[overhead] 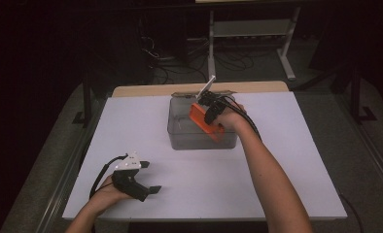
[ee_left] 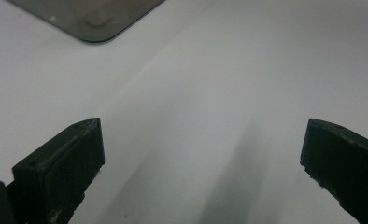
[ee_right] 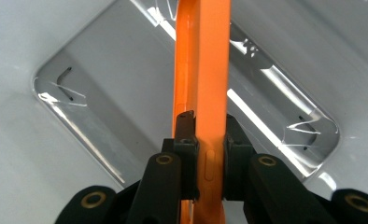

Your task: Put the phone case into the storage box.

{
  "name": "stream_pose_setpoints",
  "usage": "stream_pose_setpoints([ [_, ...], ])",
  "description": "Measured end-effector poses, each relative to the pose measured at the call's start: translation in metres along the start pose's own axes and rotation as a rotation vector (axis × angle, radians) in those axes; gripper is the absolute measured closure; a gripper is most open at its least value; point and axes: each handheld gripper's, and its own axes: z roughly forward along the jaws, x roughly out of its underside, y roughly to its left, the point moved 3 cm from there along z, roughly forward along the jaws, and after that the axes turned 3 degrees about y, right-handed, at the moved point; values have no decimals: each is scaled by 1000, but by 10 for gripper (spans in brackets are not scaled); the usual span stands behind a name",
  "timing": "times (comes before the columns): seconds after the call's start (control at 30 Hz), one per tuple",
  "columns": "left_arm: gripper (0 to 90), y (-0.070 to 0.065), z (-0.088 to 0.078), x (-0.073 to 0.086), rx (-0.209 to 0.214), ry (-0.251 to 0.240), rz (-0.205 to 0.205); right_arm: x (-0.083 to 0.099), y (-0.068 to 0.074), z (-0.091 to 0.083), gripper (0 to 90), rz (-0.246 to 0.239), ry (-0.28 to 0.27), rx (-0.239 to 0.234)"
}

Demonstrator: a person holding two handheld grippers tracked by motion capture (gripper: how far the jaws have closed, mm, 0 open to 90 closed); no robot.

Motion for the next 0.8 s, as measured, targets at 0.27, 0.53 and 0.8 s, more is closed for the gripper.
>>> stream_pose_setpoints([
  [0.27,0,0,0,0,1,1,1,2,-7,-1,787,68,7,8],
  [0.53,0,0,0,0,2,3,4,3,-12,-2,787,111,13,4],
  [0.8,0,-1,0,0,4,-1,-1,4,-16,-1,786,165,22,10],
])
